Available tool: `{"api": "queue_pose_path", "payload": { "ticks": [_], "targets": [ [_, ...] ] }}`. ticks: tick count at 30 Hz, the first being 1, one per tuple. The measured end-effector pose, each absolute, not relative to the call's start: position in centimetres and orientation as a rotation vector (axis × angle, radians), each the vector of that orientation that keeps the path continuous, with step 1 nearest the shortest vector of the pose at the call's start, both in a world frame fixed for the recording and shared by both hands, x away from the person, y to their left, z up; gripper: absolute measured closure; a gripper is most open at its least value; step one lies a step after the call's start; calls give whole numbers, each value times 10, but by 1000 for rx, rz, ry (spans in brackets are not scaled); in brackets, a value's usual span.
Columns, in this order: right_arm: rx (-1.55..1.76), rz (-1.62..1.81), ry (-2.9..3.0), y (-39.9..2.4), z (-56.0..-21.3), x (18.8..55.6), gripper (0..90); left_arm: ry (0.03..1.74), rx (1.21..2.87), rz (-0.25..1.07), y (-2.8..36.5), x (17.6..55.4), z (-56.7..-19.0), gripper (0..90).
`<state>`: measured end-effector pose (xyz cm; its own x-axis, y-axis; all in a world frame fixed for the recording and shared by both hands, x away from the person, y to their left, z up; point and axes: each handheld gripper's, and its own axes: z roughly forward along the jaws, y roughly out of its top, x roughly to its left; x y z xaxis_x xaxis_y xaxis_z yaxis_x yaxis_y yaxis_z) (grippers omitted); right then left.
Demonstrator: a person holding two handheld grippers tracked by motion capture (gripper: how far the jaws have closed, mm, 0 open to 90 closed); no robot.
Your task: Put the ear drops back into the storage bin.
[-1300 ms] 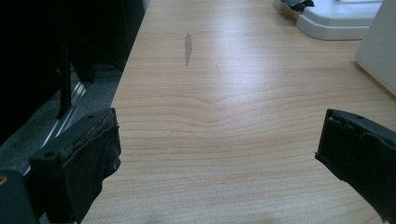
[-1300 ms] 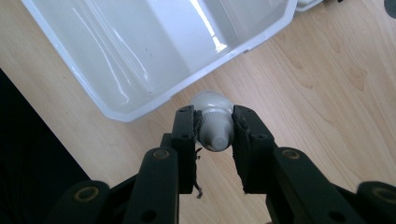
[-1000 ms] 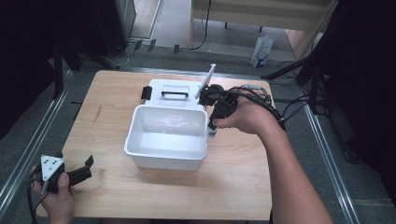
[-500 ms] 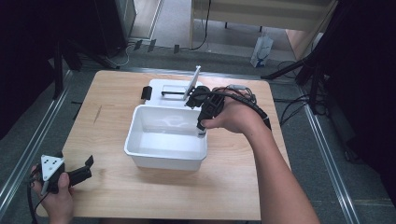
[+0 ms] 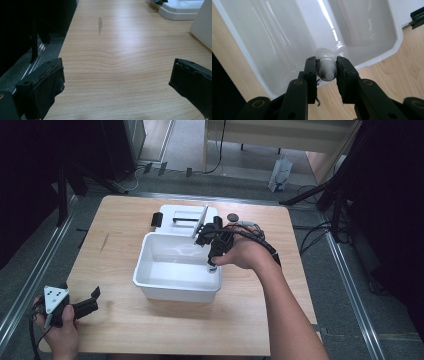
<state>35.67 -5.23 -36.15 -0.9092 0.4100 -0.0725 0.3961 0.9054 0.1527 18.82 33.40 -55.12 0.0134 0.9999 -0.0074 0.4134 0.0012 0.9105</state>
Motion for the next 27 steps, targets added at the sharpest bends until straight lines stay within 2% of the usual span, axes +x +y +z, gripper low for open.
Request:
{"api": "queue_pose_path", "payload": {
  "ticks": [19,27],
  "targets": [
    [442,150,2971,-55,-428,356,717,1507,1526,962,334,188,-551,3],
    [407,87,2942,-52,-438,356,719,1506,1532,966,333,188,-551,3]
  ]
}}
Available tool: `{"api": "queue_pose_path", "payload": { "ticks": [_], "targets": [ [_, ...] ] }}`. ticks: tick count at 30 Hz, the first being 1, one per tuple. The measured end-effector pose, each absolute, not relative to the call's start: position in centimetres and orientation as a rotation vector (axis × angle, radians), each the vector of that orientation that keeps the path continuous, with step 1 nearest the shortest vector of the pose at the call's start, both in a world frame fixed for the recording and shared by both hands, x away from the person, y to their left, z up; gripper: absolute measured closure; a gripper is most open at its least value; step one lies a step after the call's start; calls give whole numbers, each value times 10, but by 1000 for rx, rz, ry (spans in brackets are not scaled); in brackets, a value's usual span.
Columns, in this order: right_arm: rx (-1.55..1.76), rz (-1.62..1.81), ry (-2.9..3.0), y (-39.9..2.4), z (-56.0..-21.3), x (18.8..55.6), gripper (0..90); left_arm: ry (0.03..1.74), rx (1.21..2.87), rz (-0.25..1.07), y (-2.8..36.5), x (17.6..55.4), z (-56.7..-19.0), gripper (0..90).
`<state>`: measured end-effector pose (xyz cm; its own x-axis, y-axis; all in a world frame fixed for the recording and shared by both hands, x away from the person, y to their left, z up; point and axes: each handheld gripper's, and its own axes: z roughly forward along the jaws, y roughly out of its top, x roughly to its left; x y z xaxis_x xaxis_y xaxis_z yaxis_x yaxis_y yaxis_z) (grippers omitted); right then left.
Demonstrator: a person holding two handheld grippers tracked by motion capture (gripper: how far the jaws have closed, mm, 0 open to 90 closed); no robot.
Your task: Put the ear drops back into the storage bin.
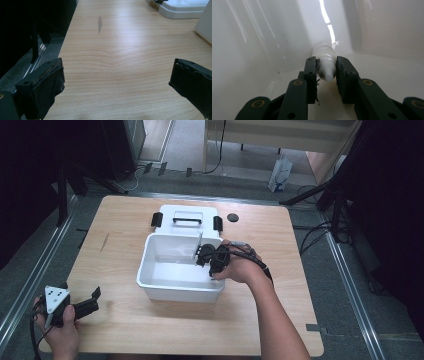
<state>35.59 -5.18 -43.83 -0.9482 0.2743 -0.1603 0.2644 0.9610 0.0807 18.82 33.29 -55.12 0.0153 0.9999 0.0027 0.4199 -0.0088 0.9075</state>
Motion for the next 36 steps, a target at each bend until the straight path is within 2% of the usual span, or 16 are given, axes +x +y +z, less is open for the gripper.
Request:
{"api": "queue_pose_path", "payload": {
  "ticks": [8,12,17,25,28,36],
  "targets": [
    [424,71,2968,-52,-440,358,708,1504,1534,966,333,188,-551,3],
    [435,52,2977,-51,-440,358,658,1504,1533,966,333,188,-551,3],
    [405,105,2959,-53,-439,356,544,1503,1532,966,333,188,-551,3],
    [517,253,2932,-62,-420,354,539,1501,1538,968,332,188,-551,3],
    [545,268,2943,-62,-412,352,417,1500,1540,969,332,188,-551,3],
    [637,302,2904,-61,-397,341,162,1504,1540,969,332,188,-551,3]
  ]
}}
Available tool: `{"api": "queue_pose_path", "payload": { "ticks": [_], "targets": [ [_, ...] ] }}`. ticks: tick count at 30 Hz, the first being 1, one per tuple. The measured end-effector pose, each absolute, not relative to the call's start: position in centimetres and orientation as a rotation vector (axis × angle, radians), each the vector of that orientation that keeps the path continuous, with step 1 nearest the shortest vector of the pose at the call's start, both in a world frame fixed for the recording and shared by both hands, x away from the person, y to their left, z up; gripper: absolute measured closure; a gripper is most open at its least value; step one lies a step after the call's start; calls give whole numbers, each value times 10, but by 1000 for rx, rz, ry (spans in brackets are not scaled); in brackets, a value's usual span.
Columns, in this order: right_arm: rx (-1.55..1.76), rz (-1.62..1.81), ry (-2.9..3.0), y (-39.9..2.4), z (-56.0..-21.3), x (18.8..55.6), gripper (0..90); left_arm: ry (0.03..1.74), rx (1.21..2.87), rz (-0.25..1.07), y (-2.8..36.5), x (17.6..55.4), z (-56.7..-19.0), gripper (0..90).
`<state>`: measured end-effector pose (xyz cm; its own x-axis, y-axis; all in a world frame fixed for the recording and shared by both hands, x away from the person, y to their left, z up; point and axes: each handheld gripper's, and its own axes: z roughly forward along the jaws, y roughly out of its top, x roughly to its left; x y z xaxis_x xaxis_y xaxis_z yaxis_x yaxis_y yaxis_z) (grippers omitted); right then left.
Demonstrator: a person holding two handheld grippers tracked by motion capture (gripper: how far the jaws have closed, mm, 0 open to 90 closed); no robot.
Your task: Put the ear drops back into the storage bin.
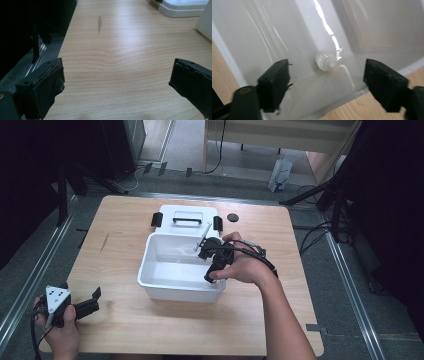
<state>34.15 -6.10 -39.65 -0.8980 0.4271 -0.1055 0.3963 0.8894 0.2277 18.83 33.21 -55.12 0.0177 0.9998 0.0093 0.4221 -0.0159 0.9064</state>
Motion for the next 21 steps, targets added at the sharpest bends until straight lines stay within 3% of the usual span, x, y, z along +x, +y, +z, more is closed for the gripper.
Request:
{"api": "queue_pose_path", "payload": {
  "ticks": [4,12,21],
  "targets": [
    [672,258,2862,-66,-391,335,0,1509,1535,965,332,189,-551,3],
    [794,334,2804,-95,-376,330,0,1506,1540,975,332,189,-551,3],
    [870,322,2760,-129,-383,321,0,1505,1549,975,331,189,-551,3]
  ]
}}
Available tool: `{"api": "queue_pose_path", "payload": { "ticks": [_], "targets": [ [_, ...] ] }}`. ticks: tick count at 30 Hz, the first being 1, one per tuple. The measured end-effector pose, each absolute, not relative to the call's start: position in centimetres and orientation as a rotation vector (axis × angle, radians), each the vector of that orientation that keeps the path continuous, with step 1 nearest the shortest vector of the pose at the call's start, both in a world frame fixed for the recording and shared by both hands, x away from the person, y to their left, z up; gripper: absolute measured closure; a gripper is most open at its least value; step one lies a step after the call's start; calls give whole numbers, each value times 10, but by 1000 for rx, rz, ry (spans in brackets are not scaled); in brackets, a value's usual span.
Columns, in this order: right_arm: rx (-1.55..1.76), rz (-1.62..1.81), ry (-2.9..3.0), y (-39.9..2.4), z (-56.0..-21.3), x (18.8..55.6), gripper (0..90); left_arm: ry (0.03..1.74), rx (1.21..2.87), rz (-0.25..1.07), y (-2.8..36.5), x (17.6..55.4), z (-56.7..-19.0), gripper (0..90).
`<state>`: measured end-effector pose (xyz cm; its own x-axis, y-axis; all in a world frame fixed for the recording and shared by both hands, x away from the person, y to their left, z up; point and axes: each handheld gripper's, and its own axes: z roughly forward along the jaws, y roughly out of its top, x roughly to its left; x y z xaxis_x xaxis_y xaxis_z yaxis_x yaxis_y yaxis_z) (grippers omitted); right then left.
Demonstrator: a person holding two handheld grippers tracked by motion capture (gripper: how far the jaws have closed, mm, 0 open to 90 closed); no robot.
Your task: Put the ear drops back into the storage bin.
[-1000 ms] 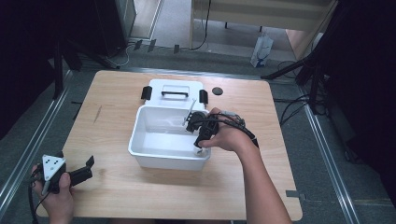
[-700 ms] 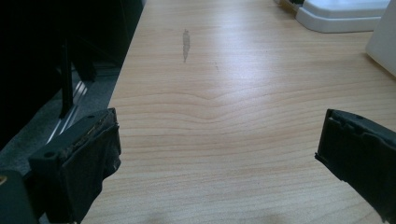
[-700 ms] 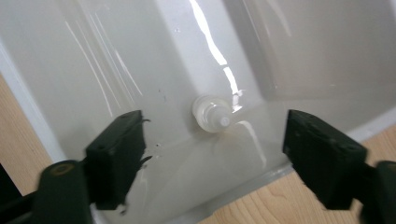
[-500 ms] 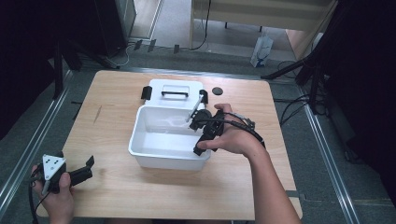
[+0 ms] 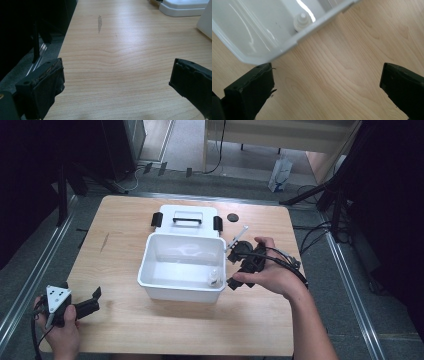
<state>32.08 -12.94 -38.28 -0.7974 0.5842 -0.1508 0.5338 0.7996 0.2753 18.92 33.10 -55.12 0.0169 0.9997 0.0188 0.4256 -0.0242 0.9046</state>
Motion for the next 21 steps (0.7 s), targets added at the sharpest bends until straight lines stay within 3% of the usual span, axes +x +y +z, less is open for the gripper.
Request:
{"api": "queue_pose_path", "payload": {
  "ticks": [21],
  "targets": [
    [996,312,2696,-195,-412,304,0,1499,1560,986,330,189,-551,3]
  ]
}}
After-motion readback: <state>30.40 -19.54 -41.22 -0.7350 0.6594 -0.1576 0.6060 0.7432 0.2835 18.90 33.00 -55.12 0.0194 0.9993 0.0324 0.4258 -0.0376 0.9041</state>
